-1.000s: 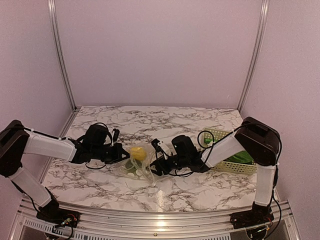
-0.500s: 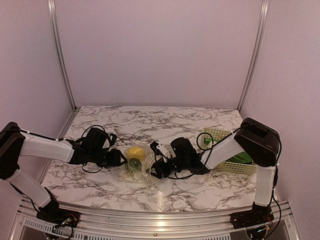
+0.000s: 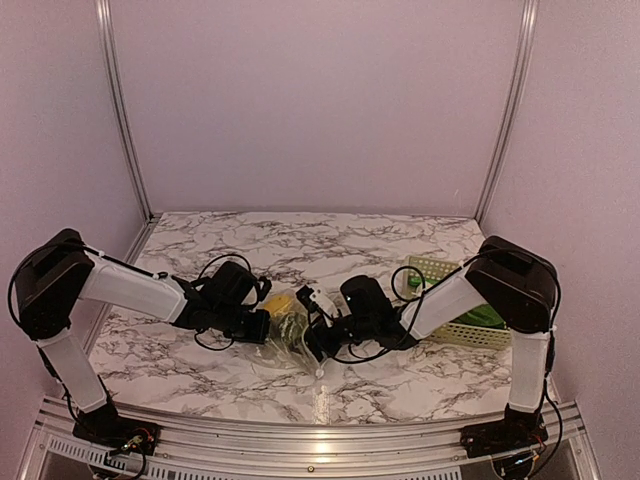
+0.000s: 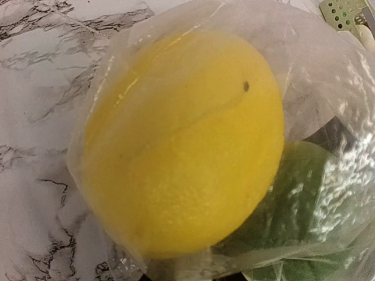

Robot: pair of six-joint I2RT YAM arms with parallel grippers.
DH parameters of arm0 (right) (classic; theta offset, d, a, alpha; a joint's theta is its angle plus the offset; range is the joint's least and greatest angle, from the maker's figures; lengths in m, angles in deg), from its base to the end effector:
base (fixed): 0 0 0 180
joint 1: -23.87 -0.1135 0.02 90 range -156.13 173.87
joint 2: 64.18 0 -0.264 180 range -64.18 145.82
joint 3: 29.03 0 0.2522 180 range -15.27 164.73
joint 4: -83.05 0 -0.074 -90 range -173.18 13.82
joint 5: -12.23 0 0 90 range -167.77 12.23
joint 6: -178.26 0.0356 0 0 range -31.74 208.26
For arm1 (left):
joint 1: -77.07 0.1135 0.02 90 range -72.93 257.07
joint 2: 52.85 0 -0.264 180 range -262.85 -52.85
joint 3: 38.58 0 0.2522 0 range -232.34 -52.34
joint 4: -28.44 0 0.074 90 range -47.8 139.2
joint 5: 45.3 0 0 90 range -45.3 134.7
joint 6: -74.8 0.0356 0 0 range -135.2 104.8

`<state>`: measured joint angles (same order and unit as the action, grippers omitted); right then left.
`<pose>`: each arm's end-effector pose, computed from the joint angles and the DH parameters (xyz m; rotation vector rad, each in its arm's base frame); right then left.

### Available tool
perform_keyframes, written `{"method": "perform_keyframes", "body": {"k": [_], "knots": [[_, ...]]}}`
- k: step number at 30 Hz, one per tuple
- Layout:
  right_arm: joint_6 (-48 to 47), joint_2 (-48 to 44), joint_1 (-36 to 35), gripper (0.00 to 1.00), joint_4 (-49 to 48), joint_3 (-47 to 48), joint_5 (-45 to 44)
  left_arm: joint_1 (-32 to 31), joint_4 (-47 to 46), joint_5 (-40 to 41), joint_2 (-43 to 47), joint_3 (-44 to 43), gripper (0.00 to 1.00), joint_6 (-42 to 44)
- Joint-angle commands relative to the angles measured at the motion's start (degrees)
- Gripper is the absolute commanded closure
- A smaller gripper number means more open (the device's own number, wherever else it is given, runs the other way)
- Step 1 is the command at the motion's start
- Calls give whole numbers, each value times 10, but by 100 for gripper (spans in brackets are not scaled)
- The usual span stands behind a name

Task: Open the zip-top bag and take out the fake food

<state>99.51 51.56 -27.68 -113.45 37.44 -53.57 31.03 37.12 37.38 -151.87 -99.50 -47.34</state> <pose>0.2303 0.3135 0.1026 -1.0331 2.0433 1.0625 0.2291 -0.2441 0.1390 0.3696 2.5026 -0.7572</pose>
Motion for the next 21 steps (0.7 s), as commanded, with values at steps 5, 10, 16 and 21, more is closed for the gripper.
{"method": "perform_keyframes", "body": {"k": [5, 10, 16, 21], "knots": [[-45, 9, -15, 20, 36, 49, 8, -31, 35, 6, -14, -36, 82, 65], [-42, 12, -15, 22, 47, 59, -2, -38, 50, 20, -20, -45, 91, 79], [-33, -9, -15, 38, 57, 45, -32, -30, 72, 61, 9, -20, 100, 71], [-26, -59, -13, 43, 49, 5, -40, 2, 70, 69, 37, 16, 100, 50]]}}
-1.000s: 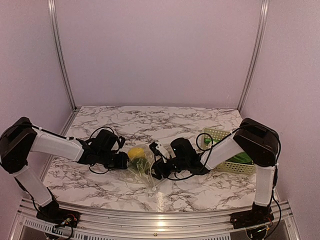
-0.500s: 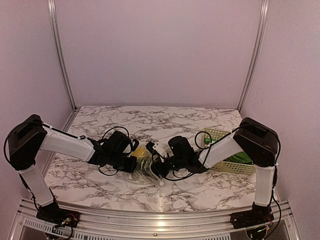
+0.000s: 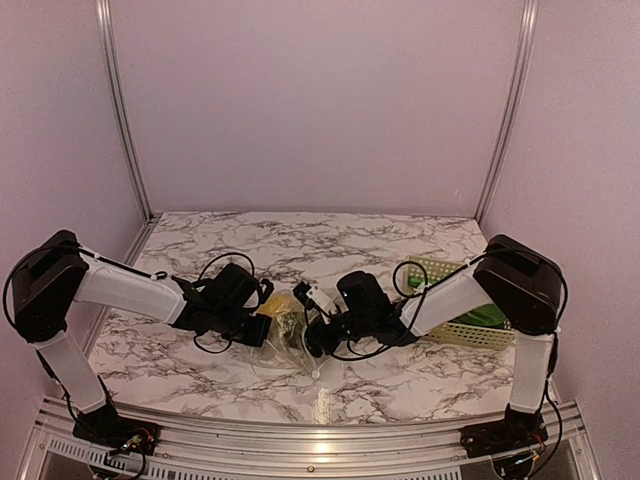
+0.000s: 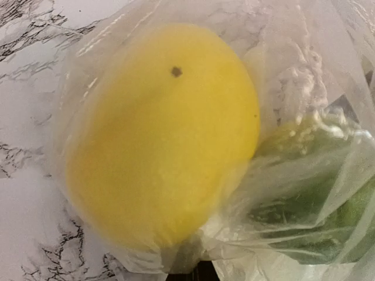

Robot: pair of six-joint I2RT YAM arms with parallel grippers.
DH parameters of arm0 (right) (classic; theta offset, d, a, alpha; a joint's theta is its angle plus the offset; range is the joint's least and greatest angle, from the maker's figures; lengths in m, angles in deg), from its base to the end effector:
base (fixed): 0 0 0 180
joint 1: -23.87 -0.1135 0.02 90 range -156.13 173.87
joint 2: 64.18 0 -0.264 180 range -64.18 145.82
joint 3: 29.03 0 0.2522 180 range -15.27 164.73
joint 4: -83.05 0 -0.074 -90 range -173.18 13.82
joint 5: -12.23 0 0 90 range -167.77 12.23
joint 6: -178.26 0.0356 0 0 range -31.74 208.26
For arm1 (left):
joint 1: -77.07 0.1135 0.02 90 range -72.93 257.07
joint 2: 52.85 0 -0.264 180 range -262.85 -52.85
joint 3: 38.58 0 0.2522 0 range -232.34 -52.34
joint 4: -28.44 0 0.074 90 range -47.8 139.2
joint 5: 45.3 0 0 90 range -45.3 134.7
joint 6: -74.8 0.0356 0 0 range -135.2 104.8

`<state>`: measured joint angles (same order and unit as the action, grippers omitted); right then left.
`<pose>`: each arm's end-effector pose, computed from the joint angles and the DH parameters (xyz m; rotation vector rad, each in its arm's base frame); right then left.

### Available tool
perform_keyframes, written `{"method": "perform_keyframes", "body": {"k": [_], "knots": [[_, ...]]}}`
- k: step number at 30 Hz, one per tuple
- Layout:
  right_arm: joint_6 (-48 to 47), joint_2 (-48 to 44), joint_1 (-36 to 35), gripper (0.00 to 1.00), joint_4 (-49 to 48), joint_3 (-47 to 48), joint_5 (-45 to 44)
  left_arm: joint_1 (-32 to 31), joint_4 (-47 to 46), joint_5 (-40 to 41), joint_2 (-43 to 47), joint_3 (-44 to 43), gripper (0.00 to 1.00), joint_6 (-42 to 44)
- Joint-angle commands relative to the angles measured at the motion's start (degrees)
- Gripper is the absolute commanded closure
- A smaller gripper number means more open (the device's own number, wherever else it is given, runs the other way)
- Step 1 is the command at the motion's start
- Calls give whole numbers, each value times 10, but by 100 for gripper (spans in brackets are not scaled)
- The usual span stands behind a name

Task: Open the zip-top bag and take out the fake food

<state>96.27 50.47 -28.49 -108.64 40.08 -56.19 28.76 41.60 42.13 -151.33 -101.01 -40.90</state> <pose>0.2313 0.3213 0.1138 -1.0761 2.0256 0.9879 0.2212 -0.2508 0.1432 0.5169 2.4778 -0.6117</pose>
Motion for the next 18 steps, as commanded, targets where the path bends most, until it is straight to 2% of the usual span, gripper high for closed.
{"method": "perform_keyframes", "body": {"k": [1, 10, 18], "knots": [[7, -55, -4, 44, 2, -26, -15, 33, 22, 22, 37, 38, 100, -19], [4, -106, 5, 46, 37, -62, -13, 89, 14, 21, 70, 72, 100, -49], [2, -211, 12, 47, 81, -125, -7, 104, -2, 7, 61, 70, 100, -60]]}}
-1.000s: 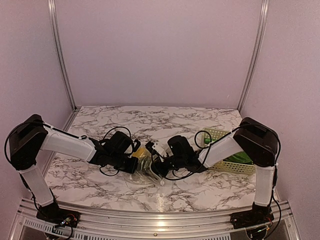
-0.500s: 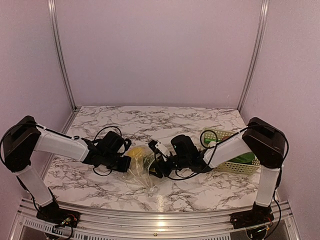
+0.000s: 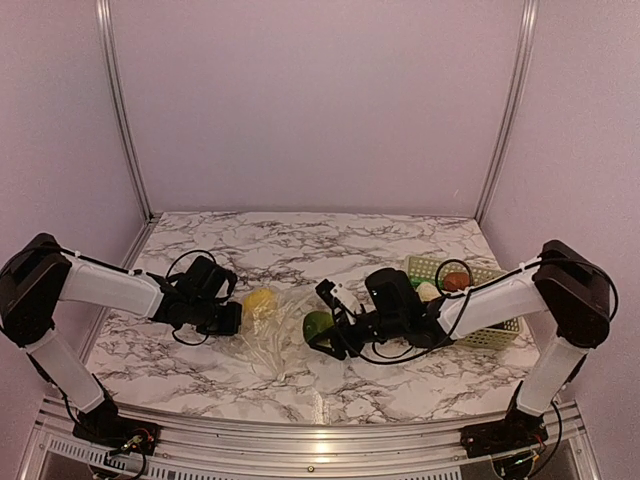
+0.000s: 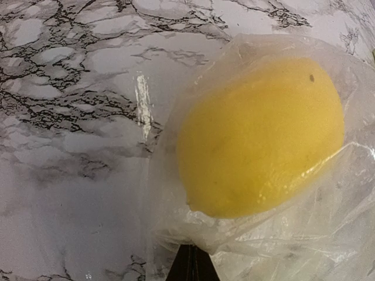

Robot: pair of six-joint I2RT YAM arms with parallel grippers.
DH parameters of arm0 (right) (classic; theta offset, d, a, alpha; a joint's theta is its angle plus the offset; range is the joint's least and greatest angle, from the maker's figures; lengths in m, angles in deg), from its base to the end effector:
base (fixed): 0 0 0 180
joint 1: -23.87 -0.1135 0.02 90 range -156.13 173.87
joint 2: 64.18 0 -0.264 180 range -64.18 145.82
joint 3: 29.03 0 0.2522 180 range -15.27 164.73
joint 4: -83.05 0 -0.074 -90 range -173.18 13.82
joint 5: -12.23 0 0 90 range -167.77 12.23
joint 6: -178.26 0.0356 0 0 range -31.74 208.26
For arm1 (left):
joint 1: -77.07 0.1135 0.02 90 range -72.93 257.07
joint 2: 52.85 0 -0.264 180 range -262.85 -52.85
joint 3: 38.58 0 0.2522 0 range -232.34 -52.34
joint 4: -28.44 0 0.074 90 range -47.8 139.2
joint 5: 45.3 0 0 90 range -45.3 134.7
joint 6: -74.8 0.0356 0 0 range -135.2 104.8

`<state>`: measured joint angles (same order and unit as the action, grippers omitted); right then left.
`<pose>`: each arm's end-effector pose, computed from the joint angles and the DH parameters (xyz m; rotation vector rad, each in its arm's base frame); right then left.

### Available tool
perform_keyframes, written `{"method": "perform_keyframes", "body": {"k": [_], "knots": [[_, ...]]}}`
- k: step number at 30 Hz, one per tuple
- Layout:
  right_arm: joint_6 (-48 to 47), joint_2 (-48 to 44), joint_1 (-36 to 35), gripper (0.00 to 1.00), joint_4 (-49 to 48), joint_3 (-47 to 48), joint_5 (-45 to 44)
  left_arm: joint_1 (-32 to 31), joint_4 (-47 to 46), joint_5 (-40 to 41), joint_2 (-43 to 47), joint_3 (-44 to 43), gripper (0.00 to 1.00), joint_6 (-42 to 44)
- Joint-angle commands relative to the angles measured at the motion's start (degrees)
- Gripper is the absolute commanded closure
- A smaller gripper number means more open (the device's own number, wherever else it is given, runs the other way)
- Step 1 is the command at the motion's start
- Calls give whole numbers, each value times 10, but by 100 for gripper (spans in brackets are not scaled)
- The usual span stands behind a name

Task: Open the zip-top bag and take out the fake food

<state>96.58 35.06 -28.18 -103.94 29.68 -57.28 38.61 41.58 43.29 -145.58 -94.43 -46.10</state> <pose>0.2014 0.2786 0.1509 -1.0520 2.0290 0.9694 0.2381 -0.1902 0.1419 0.1778 2.5203 -0.5485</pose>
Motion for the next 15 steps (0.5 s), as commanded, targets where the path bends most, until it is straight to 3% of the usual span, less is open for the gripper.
{"method": "perform_keyframes", "body": {"k": [1, 8, 15], "knots": [[-1, -72, 16, 46, 41, -33, 6, 6, -9, -9, 0, 4, 100, -8], [-3, -206, 99, 46, 106, -63, 8, 6, -19, -25, -9, -4, 100, -6], [-1, -278, 258, 46, 183, -57, 2, 6, -19, -28, -10, -9, 100, -3]]}}
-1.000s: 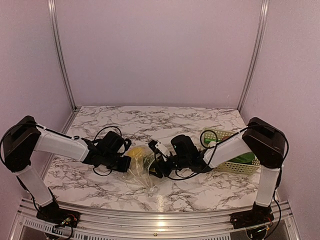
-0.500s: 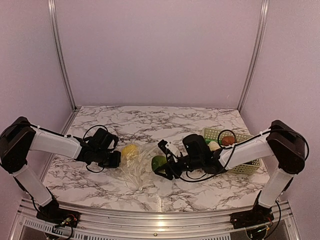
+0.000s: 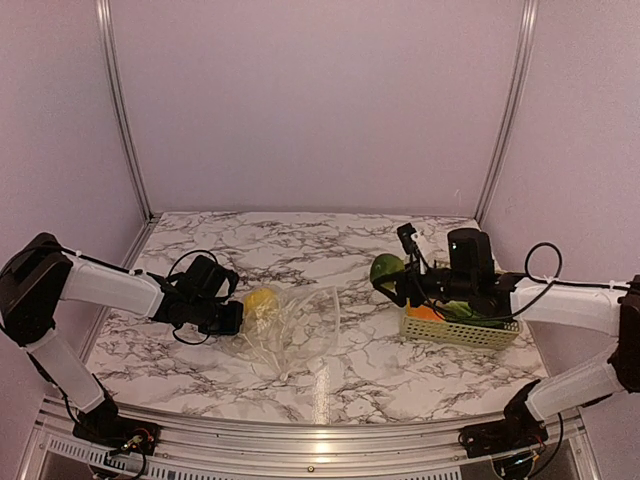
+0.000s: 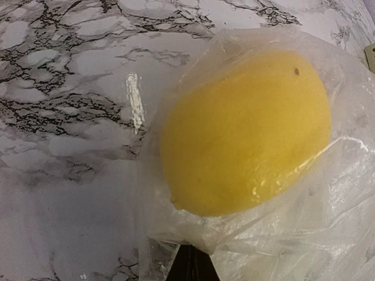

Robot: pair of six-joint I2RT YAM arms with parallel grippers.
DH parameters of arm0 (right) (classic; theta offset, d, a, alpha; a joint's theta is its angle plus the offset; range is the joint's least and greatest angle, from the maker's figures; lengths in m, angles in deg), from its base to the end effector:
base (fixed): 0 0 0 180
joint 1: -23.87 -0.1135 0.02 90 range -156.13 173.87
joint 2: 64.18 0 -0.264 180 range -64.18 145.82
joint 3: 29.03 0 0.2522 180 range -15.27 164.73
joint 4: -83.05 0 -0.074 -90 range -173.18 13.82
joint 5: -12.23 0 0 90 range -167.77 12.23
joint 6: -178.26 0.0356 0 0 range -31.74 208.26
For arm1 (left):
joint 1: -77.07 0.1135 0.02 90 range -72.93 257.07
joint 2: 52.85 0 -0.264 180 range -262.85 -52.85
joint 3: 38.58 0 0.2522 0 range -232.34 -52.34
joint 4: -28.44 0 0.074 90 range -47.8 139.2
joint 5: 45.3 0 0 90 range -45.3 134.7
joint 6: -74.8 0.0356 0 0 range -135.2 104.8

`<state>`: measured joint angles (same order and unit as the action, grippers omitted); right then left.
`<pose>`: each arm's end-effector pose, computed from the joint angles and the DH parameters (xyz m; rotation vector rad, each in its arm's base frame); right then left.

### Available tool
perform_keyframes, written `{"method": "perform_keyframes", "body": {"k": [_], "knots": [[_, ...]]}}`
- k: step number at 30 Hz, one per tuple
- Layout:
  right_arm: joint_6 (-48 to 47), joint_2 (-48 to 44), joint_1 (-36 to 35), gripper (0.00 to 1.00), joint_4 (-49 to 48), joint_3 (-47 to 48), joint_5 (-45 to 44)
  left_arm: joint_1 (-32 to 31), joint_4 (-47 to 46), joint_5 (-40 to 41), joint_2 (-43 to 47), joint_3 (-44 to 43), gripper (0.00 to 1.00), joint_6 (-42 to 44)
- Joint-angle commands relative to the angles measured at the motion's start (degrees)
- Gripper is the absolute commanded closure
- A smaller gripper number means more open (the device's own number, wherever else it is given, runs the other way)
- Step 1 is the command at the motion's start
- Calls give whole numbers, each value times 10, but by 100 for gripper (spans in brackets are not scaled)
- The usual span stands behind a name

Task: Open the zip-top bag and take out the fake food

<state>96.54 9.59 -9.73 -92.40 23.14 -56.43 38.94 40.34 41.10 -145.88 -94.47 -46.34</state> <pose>0.2235 0.1640 0.2269 -0.6947 1.9776 0.8299 0.2400 -0.1912 0.1421 0.1833 2.5155 -0.6006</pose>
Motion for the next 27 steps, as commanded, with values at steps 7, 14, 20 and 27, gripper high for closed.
{"method": "perform_keyframes", "body": {"k": [7, 14, 20, 27], "knots": [[16, -17, 185, 45, 89, 10, -11, 2, -6, -3, -6, -11, 100, -1], [23, 47, 208, 40, 86, 34, -28, 2, 1, 1, -4, -17, 100, 3], [23, 66, 209, 25, 89, 53, -59, 3, 6, 7, 11, -15, 100, 9], [10, 51, 209, 18, 125, 74, -65, 5, 18, 10, 35, -8, 95, 20]]}}
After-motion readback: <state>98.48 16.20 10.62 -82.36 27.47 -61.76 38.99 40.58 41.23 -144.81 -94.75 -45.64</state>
